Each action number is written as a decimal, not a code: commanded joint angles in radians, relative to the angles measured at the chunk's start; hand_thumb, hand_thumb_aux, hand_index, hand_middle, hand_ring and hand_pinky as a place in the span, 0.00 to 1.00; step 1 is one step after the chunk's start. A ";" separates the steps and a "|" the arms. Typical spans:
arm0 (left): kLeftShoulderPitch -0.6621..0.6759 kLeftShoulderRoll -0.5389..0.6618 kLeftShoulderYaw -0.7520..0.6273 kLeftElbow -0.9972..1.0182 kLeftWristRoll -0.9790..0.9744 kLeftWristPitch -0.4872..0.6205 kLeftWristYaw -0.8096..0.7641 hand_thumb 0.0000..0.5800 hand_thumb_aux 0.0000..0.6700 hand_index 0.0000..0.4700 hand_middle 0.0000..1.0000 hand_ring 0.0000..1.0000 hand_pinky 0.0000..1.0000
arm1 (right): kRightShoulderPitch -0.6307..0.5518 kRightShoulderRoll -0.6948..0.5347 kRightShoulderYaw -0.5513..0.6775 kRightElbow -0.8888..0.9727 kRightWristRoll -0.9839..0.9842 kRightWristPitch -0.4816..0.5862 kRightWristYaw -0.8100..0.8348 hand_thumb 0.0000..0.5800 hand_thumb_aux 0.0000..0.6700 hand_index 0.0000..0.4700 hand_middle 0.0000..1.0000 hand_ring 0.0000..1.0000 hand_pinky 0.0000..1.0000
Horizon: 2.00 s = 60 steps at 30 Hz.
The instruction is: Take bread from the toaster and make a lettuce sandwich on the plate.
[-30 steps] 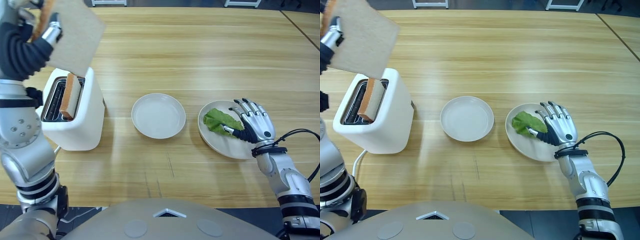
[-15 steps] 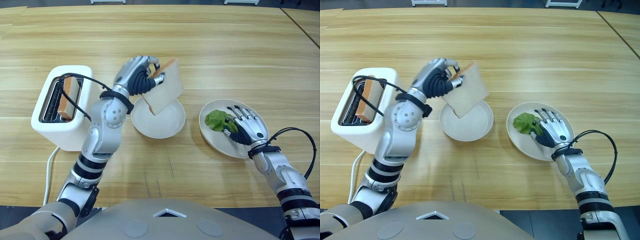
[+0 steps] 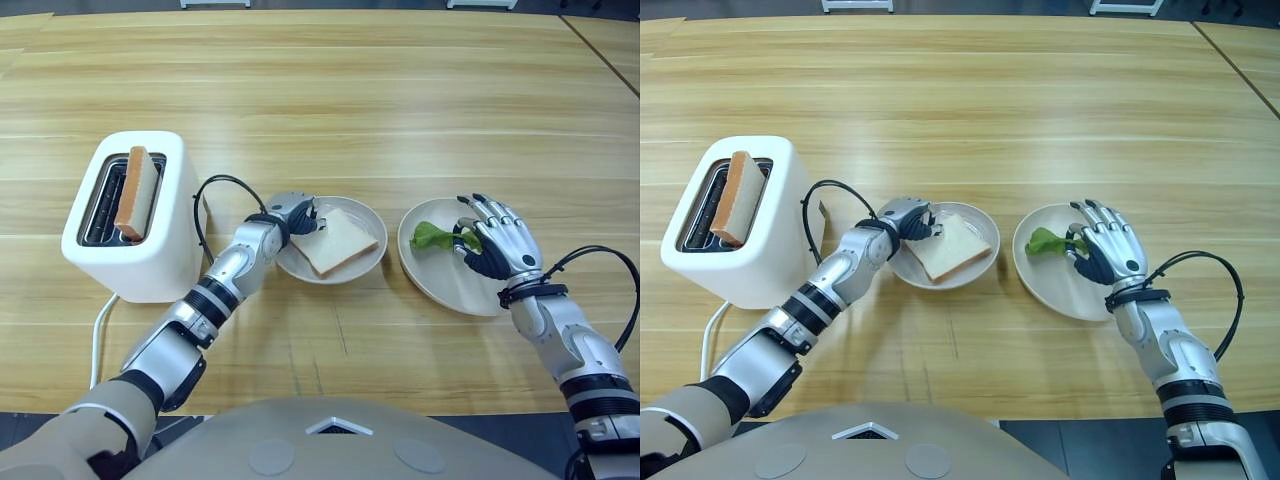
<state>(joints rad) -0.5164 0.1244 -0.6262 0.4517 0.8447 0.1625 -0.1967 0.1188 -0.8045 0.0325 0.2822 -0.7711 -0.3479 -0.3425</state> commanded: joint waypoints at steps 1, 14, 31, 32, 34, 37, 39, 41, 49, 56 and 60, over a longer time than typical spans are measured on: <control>0.017 0.077 -0.113 -0.061 0.086 -0.136 0.027 1.00 1.00 1.00 1.00 1.00 1.00 | 0.022 -0.007 -0.032 -0.072 0.061 -0.017 0.038 1.00 1.00 1.00 0.00 0.00 0.00; 0.181 0.243 -0.213 -0.612 0.395 -0.250 -0.034 0.82 0.57 0.57 0.00 0.00 0.00 | 0.095 0.053 -0.077 -0.291 0.220 -0.035 0.180 1.00 1.00 1.00 0.00 0.00 0.00; 0.443 0.342 0.657 -1.355 0.056 0.005 -0.186 0.00 0.00 0.00 0.00 0.00 0.00 | -0.040 0.260 0.152 -0.356 0.147 -0.014 0.340 1.00 1.00 1.00 0.00 0.00 0.00; 0.457 0.370 0.703 -1.335 0.044 0.006 -0.207 0.00 0.00 0.00 0.00 0.00 0.00 | -0.045 0.267 0.166 -0.348 0.137 -0.014 0.344 1.00 1.00 1.00 0.00 0.00 0.00; 0.490 0.416 0.787 -1.286 0.041 0.010 -0.235 0.00 0.00 0.00 0.00 0.00 0.00 | -0.049 0.277 0.192 -0.335 0.122 -0.012 0.355 1.00 1.00 1.00 0.00 0.00 0.00; 0.553 0.465 0.878 -1.195 0.070 0.040 -0.274 0.00 0.00 0.00 0.00 0.00 0.00 | -0.039 0.276 0.220 -0.328 0.102 -0.016 0.374 1.00 1.00 1.00 0.00 0.00 0.00; 0.606 0.512 0.915 -1.114 0.158 0.044 -0.270 0.00 0.00 0.00 0.00 0.00 0.00 | -0.035 0.271 0.226 -0.331 0.095 -0.017 0.379 1.00 1.00 1.00 0.00 0.00 0.00; 0.639 0.530 0.932 -1.066 0.203 0.056 -0.273 0.00 0.00 0.00 0.00 0.00 0.00 | -0.033 0.268 0.227 -0.333 0.091 -0.019 0.381 0.97 0.82 0.82 0.00 0.00 0.00; 0.688 0.522 0.907 -1.031 0.268 0.082 -0.317 0.00 0.00 0.00 0.00 0.00 0.00 | -0.038 0.279 0.225 -0.344 0.074 -0.017 0.365 0.00 0.00 0.00 0.00 0.00 0.00; 0.680 0.494 0.865 -1.054 0.254 0.086 -0.348 0.00 0.00 0.00 0.00 0.00 0.00 | -0.039 0.279 0.210 -0.363 0.074 -0.014 0.358 0.00 0.00 0.00 0.00 0.00 0.00; 0.639 0.491 0.823 -1.038 0.246 0.085 -0.361 0.00 0.00 0.00 0.00 0.00 0.00 | -0.008 0.276 0.191 -0.373 0.072 -0.007 0.339 0.00 0.00 0.00 0.00 0.00 0.00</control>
<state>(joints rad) 0.1496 0.6209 0.2271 -0.6008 1.0942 0.2495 -0.5350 0.0881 -0.5278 0.2399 -0.0750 -0.6975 -0.3665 0.0033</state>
